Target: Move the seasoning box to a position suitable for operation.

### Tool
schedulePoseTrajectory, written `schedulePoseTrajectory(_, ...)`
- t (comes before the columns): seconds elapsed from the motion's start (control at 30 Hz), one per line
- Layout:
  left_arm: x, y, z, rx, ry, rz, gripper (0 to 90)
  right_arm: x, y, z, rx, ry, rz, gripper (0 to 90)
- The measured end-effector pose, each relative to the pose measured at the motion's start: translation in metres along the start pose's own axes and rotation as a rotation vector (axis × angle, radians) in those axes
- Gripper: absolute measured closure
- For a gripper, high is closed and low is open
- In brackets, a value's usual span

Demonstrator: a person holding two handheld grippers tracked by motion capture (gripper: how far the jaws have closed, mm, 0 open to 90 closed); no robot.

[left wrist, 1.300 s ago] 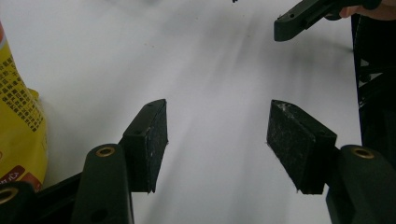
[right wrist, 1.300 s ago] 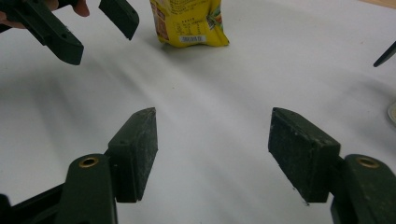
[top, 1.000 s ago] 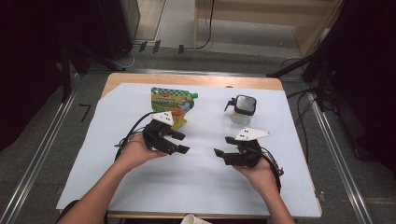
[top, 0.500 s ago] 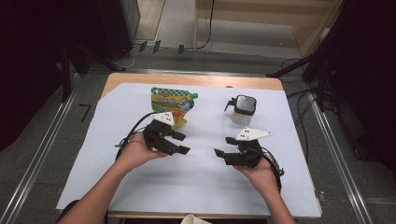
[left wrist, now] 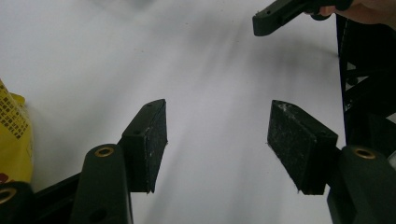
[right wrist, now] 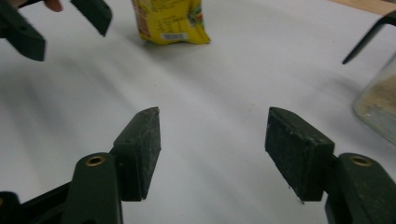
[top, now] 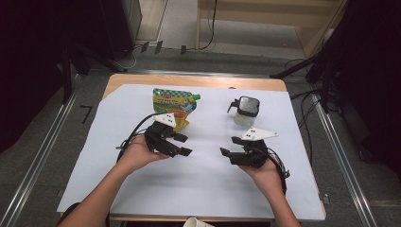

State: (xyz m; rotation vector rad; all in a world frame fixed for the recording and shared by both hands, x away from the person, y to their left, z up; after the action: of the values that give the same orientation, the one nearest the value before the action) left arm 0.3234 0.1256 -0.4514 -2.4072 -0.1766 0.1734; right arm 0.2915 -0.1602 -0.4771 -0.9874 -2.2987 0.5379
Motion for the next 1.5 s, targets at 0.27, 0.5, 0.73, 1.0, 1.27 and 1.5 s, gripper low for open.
schedulePoseTrajectory(0.27,0.000,0.000,-0.001,-0.014,-0.005,-0.007,39.7,-0.022,0.003,-0.004,-0.028,0.082,0.065,35.5)
schedulePoseTrajectory(0.5,-0.001,0.002,-0.001,-0.008,-0.003,-0.002,39.7,-0.040,0.003,-0.010,-0.055,0.121,0.141,32.9)
schedulePoseTrajectory(0.73,-0.001,0.005,-0.001,-0.001,-0.001,0.007,39.8,-0.063,0.006,-0.014,-0.095,0.188,0.256,26.4)
schedulePoseTrajectory(1.0,-0.001,0.005,0.000,-0.003,-0.006,0.010,39.8,-0.083,0.020,-0.025,-0.137,0.263,0.364,13.9)
schedulePoseTrajectory(1.27,-0.004,0.007,0.001,-0.001,-0.014,0.016,39.9,-0.087,0.044,-0.031,-0.176,0.306,0.462,12.9)
schedulePoseTrajectory(1.5,-0.005,0.006,0.003,-0.001,-0.018,0.015,40.1,-0.088,0.064,-0.037,-0.241,0.297,0.540,8.7)
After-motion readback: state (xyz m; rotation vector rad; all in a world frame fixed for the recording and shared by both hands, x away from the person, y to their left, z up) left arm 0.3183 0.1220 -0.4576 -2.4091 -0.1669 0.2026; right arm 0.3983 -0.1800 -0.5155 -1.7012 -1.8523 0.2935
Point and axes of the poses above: each handheld gripper's, and its own axes: y roughly forward along the jaws, z roughly out of its underside, x roughly to its left, the point moved 2 cm from there along y, roughly forward along the jaws, and after that the axes turned 15 degrees about y, right-handed, at the moved point
